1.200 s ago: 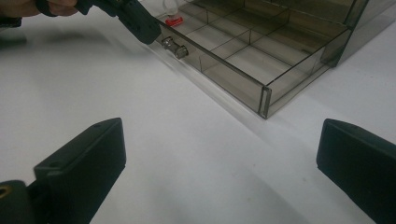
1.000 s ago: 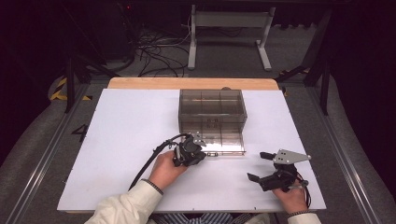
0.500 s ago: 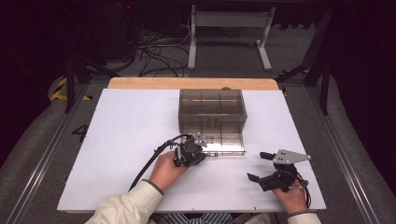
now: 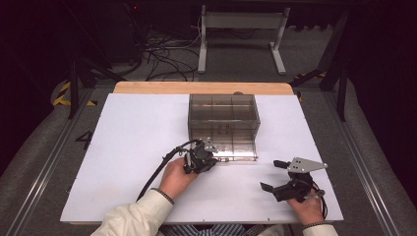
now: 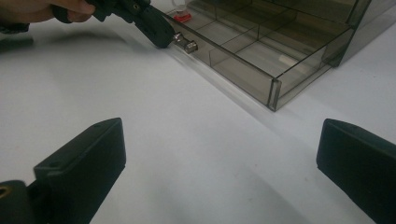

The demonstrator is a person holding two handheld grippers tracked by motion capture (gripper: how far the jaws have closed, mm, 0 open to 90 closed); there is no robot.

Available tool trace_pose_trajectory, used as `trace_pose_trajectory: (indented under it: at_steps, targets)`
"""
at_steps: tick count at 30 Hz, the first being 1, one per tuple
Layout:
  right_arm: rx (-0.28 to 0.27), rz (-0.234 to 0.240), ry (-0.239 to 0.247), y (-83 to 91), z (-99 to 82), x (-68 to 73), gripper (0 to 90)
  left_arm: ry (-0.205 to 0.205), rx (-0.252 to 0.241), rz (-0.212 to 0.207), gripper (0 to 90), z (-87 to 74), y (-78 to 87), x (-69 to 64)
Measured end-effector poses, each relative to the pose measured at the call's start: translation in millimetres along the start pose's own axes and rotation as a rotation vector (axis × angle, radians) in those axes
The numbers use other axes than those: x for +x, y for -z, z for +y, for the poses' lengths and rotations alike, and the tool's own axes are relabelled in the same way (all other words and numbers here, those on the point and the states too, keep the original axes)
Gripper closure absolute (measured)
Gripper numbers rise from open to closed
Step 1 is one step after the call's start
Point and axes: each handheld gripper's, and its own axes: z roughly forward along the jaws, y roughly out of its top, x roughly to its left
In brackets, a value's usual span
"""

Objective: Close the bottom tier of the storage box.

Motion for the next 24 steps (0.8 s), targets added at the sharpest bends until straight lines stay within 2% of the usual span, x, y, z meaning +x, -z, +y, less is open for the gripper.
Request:
trace_pose_trajectory:
  at_steps: [3, 11, 24]
  targets:
    - [-0.002, 0.002, -0.002, 0.0, -0.1, -0.1, 2.0, 0.015, -0.011, -0.006, 89.8, 0.1, -1.3, 2.9]
    - [-0.001, 0.005, -0.003, -0.1, -0.1, -0.1, 2.0, 0.021, -0.039, 0.026, 89.9, 1.0, -4.5, 8.4]
    - [0.000, 0.005, -0.002, -0.3, -0.1, -0.2, 2.0, 0.056, -0.066, 0.053, 89.8, 2.9, -8.7, 16.9]
